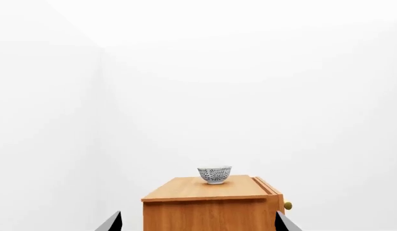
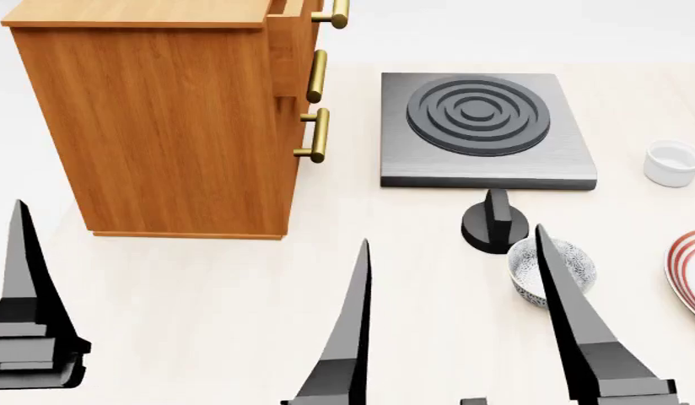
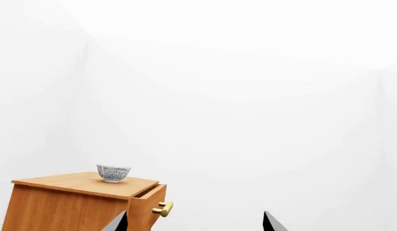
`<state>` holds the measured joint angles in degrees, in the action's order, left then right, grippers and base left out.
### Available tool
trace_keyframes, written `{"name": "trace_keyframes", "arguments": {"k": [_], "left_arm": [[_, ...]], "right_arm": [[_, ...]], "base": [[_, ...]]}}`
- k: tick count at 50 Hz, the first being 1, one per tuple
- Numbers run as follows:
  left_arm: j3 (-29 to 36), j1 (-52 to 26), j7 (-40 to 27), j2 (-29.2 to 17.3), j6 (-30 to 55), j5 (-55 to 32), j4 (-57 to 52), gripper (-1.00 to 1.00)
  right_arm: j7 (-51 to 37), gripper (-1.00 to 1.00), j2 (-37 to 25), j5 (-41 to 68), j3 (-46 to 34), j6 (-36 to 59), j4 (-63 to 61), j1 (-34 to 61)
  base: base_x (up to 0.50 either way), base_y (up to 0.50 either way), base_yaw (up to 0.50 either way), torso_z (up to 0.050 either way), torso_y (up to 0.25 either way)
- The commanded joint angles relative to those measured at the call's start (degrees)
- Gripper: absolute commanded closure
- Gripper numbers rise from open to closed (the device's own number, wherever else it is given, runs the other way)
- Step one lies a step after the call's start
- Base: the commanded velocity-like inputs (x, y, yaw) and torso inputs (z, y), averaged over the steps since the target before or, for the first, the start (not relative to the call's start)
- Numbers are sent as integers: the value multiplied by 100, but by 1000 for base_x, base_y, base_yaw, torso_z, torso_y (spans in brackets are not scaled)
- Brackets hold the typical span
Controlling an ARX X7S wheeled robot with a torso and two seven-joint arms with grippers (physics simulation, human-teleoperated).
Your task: Pick the akita bowl on the wooden cabinet and place it on the plate.
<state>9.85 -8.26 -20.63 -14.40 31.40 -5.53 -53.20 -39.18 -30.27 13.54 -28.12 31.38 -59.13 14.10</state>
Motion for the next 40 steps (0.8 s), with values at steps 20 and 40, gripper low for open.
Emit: {"name": "trace_keyframes", "arguments": {"k": [20,40], "left_arm": [[12,189,35,-145,-450,-188,-116,-100],[233,-1790,-118,74,1928,-666,-366,-100]], "right_arm": [[-1971,-100,-1365,1028,-1697,-659,-43,1327],[-2097,-100,-1463,1061,-1738,-919,101,1339]], "base": [[0,0,0,27,0],[0,0,0,10,0]]}}
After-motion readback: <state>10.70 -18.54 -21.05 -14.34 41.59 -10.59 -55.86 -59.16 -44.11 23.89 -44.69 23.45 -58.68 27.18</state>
